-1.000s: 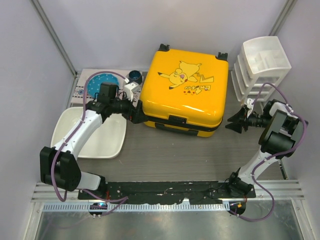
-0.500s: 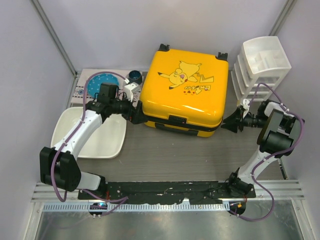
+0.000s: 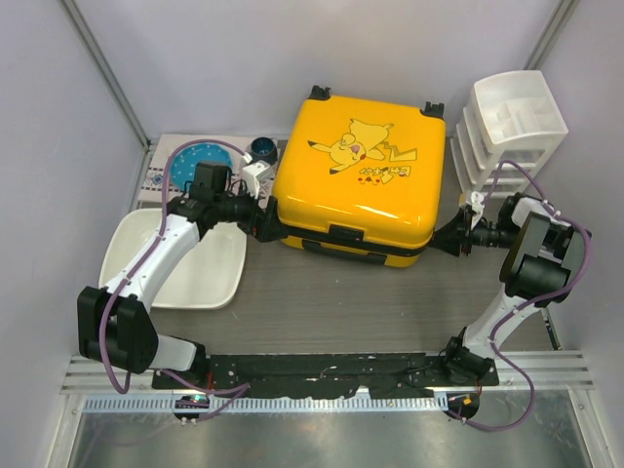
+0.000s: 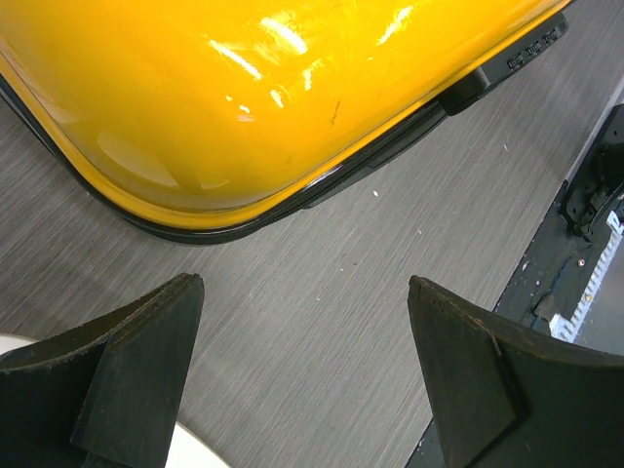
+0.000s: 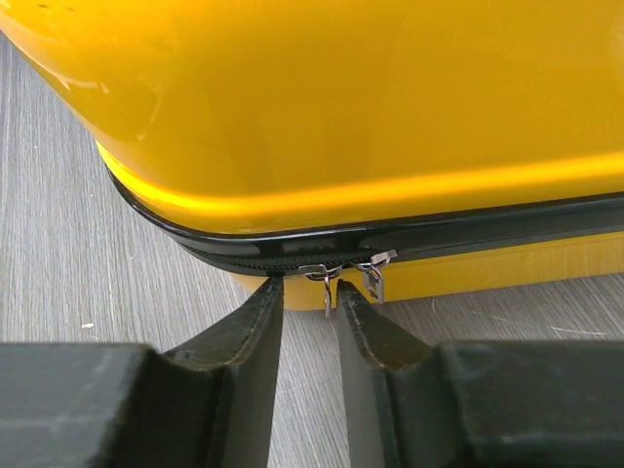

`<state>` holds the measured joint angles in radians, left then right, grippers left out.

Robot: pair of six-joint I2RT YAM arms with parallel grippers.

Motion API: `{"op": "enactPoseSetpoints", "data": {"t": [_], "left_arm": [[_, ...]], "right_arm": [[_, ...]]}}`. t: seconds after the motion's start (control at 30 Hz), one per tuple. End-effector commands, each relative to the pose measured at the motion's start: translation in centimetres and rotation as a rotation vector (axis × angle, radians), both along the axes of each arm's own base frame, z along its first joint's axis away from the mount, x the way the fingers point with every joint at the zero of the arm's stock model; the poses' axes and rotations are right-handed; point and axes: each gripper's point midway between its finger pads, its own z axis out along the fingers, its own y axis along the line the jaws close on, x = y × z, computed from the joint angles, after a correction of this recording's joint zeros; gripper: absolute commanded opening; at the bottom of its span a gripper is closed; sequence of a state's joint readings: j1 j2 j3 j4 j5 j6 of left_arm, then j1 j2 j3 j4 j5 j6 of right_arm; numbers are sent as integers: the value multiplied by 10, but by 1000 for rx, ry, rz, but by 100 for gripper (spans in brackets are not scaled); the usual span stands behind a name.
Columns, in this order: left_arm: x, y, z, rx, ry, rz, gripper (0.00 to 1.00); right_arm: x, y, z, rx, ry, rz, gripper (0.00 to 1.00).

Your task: Open, take out, and arrange the luggage

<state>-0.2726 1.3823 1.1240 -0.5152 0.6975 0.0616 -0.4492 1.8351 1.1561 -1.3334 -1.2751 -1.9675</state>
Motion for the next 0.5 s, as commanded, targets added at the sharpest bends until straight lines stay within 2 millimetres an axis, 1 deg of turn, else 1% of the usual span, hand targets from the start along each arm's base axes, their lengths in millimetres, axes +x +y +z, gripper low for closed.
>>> {"op": "enactPoseSetpoints", "data": {"t": [0.0, 0.1, 0.17, 0.2, 0.33, 0.37, 0.4, 0.47], "left_arm": [[2, 0, 20, -15, -66, -12, 90], [2, 0, 20, -15, -66, -12, 90], [1, 0, 19, -16, -61, -10, 90], [1, 0, 19, -16, -57, -8, 90], [1, 1, 19, -14, -59, -5, 90], [1, 1, 19, -14, -61, -5, 90], [1, 1, 19, -13, -61, -4, 90], [3, 2, 18, -9, -62, 9, 90]], "right_arm": [[-7, 10, 21, 52, -32, 23, 31], [-7, 11, 23, 59, -36, 16, 23], [-10, 12, 26, 52, -40, 19, 4], [-11, 12, 27, 48, -36, 20, 1], [-22, 11, 28, -12, -8, 46, 1], [-28, 9, 24, -33, 17, 54, 1], [-32, 9, 28, -54, 3, 56, 1], [-40, 10, 26, -82, 17, 64, 1]]}}
